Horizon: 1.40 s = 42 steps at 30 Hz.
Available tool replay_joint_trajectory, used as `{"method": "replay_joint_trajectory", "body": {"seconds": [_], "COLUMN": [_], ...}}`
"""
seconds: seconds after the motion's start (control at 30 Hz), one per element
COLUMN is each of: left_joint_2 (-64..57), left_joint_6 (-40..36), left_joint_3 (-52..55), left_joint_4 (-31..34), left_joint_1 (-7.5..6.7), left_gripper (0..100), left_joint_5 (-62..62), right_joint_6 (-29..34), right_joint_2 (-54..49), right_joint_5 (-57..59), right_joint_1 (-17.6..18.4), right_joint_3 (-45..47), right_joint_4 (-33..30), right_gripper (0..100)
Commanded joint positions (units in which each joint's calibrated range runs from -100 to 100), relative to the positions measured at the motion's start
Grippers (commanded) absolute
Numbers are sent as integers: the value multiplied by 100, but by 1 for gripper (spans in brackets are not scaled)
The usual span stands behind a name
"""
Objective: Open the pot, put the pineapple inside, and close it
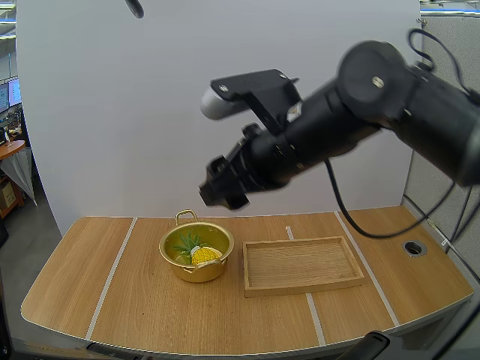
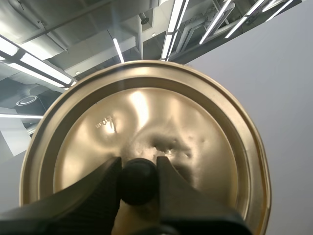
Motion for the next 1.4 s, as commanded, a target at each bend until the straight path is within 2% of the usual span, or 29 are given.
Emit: {"method": "replay_joint_trajectory", "body": {"seconds": [0.0, 0.37, 0.93, 1.0, 1.1, 1.13, 1.23, 1.37], "left_joint_2": [-13, -13, -13, -13, -13, -13, -13, -13], "left_joint_6": [-34, -34, -34, -34, -34, -34, -34, -34], "left_joint_3": [-30, -30, -30, -30, -30, -30, -30, -30], "left_joint_4": [50, 50, 50, 50, 50, 50, 50, 50], "left_joint_1": [-24, -24, -24, -24, -24, -24, -24, -24], "left_gripper": [0, 0, 0, 0, 0, 0, 0, 0], "left_joint_5": [-193, -193, -193, -193, -193, -193, -193, -193], "right_joint_6": [131, 275, 572, 572, 579, 579, 579, 608], "right_joint_2": [-1836, -3062, -4058, -4084, -4123, -4153, -4216, -4226], "right_joint_5": [77, 137, 175, 209, 259, 292, 365, 423], "right_joint_1": [-4, -4, -4, -4, -4, -4, -4, -12], "right_joint_3": [1409, 2055, 3110, 3196, 3288, 3318, 3332, 3347], "right_joint_4": [-336, -672, -909, -881, -831, -803, -778, -892], "right_gripper": [100, 100, 100, 81, 46, 31, 0, 0]}}
